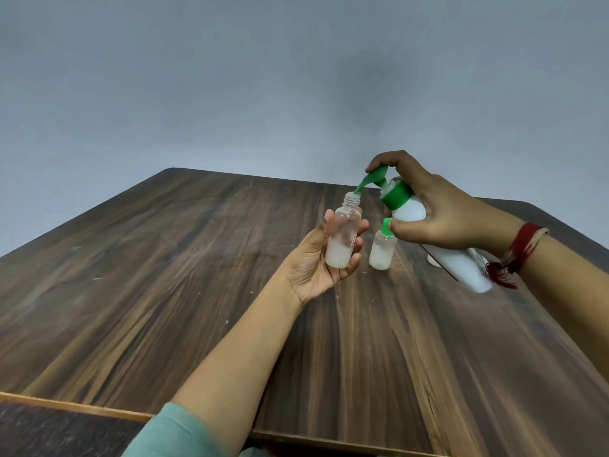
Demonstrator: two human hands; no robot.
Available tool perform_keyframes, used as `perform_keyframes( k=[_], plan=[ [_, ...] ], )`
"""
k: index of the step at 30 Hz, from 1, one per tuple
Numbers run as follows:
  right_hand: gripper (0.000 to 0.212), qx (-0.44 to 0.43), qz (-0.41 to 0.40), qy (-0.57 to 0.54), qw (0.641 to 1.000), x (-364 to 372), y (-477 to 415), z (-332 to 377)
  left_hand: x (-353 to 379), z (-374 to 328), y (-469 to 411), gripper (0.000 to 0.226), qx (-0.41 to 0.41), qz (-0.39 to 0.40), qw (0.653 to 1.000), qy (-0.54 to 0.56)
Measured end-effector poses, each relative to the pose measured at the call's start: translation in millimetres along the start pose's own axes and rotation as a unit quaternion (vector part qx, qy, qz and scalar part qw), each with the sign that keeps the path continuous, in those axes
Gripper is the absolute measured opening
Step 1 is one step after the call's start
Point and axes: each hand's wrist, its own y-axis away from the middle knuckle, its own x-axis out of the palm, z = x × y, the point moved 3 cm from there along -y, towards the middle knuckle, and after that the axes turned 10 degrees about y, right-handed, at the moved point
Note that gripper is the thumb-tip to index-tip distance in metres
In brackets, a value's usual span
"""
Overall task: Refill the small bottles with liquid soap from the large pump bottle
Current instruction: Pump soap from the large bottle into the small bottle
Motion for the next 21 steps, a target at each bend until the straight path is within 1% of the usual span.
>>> perform_keyframes(
  k=[12, 21],
  plan=[
    [0.062, 0.004, -0.001, 0.006, 1.0, -1.4, -1.4, 2.4, 1.0, 0.2, -0.3, 0.057, -0.004, 0.009, 1.0, -0.004],
    [0.069, 0.007, 0.002, -0.005, 1.0, -1.9, -1.2, 3.5, 2.0, 0.2, 0.3, 0.058, -0.004, 0.009, 1.0, 0.012]
  ],
)
